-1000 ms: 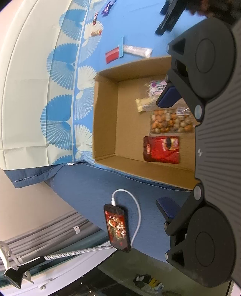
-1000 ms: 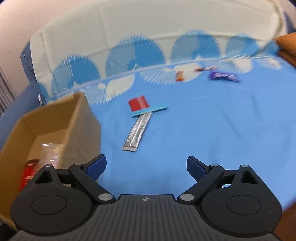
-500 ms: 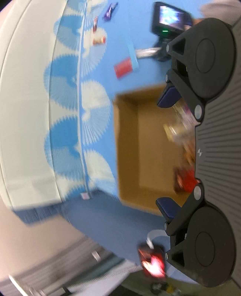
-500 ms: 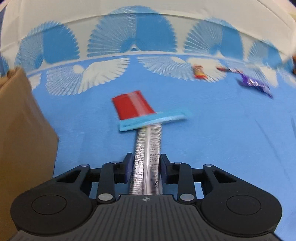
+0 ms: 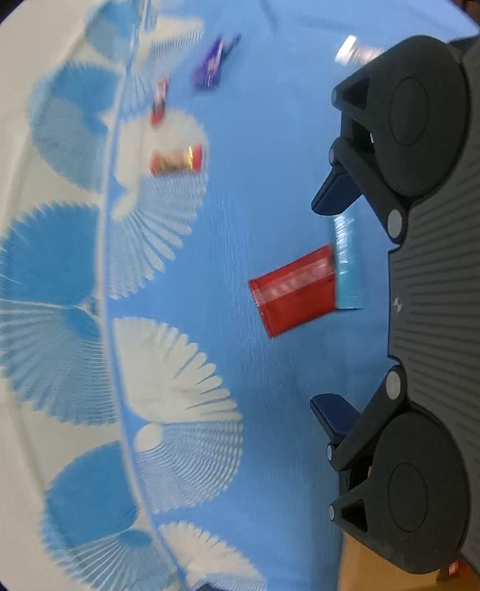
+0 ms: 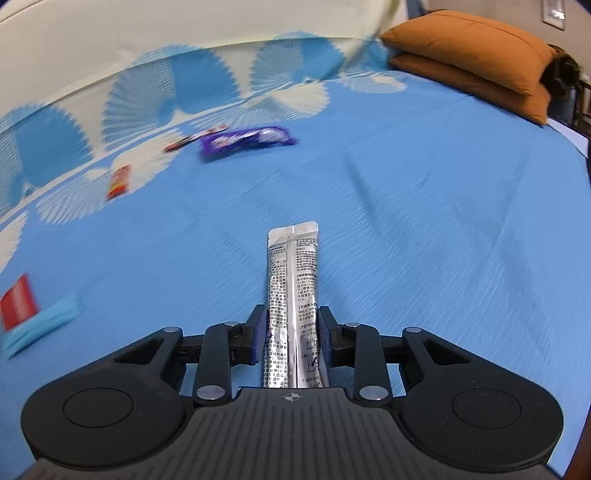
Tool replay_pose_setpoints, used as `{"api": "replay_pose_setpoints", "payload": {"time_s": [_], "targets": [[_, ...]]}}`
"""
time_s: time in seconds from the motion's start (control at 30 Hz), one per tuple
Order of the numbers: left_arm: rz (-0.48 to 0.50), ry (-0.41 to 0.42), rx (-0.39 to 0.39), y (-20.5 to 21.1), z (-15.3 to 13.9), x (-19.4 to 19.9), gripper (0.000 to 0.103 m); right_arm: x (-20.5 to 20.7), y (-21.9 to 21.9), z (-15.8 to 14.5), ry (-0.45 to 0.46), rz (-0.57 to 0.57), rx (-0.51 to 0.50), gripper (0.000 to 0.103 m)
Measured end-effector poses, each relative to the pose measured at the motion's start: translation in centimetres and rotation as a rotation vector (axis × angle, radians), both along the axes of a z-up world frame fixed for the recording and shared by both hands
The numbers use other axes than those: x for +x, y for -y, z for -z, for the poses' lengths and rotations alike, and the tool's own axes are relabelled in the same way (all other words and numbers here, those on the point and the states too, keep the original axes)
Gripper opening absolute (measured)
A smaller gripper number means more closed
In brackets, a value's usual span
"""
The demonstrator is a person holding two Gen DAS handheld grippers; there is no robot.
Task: Organize snacks
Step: 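Grasp the red sachet with the left tool while the right tool holds the silver stick pack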
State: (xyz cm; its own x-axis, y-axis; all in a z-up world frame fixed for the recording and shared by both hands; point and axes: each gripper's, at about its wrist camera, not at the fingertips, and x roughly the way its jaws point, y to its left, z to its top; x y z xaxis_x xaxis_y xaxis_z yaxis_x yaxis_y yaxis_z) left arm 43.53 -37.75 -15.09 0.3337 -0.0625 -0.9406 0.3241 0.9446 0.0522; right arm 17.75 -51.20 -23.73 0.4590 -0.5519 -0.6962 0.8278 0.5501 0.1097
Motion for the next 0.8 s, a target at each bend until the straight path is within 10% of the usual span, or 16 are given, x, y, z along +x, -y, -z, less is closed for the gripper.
{"api": "replay_pose_setpoints", "payload": {"time_s": [0.37,0.4,0.43,0.47,0.8], "targets": [[-0.036,-0.092,0.006,1.5,7.8,3.7,0.102,-0.5,1.0,0.3,0.002,0.034,-0.019,0.035],[-0.033,-0.075,0.001,1.4,7.6,3.5,0.089,-0.5,1.1,0.3,0.002,0.033,-0.019,0.035],[-0.020,-0.039,-0.016,1.3,6.9,3.1,0.054,-0.5,1.1,0.2,0.008,0.031,-0.016,0.034],[0.004,-0.013,-0.026,1.4,6.2,2.8,0.047,-0.6,1.1,0.2,0.017,0.029,-0.013,0.033],[0.051,0.169,-0.080,-1.8,-4.0,-1.7,0.046,-2.1,1.2,-1.3,0.189,0.070,-0.039,0.029]]}}
